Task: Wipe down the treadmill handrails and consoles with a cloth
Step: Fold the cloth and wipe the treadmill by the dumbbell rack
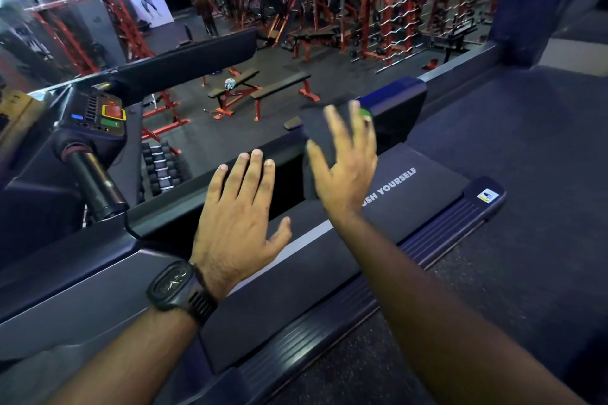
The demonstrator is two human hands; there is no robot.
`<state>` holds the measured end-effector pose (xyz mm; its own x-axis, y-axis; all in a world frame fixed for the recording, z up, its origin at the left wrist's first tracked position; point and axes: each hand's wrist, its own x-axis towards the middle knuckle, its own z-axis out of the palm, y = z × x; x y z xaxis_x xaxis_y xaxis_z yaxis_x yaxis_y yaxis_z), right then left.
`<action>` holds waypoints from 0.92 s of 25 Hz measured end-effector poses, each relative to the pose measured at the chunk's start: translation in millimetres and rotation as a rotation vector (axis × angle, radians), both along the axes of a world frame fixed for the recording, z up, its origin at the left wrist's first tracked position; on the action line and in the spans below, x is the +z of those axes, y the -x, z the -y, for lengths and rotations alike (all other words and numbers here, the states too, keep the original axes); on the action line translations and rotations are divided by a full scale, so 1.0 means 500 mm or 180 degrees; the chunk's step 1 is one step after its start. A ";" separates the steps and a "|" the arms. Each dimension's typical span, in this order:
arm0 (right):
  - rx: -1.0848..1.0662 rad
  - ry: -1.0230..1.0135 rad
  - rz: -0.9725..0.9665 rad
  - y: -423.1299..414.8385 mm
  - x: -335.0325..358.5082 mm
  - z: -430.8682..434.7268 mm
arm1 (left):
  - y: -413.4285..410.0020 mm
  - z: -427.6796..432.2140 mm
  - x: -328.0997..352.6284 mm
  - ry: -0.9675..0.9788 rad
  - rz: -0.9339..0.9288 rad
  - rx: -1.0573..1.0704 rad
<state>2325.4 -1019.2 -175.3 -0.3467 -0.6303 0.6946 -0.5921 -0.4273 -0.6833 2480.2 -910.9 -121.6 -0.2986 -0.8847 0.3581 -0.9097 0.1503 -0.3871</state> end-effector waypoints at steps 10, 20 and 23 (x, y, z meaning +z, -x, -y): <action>-0.0079 -0.0428 0.1158 0.008 0.016 0.002 | 0.033 0.018 -0.002 -0.0022 -0.0011 0.0050; -0.0047 -0.0490 0.1400 -0.001 0.020 -0.003 | 0.066 0.042 -0.006 -0.0004 -0.0049 0.0055; 0.0296 0.0326 -0.0713 0.028 -0.022 -0.012 | 0.074 0.051 -0.005 0.0015 -0.0040 0.0049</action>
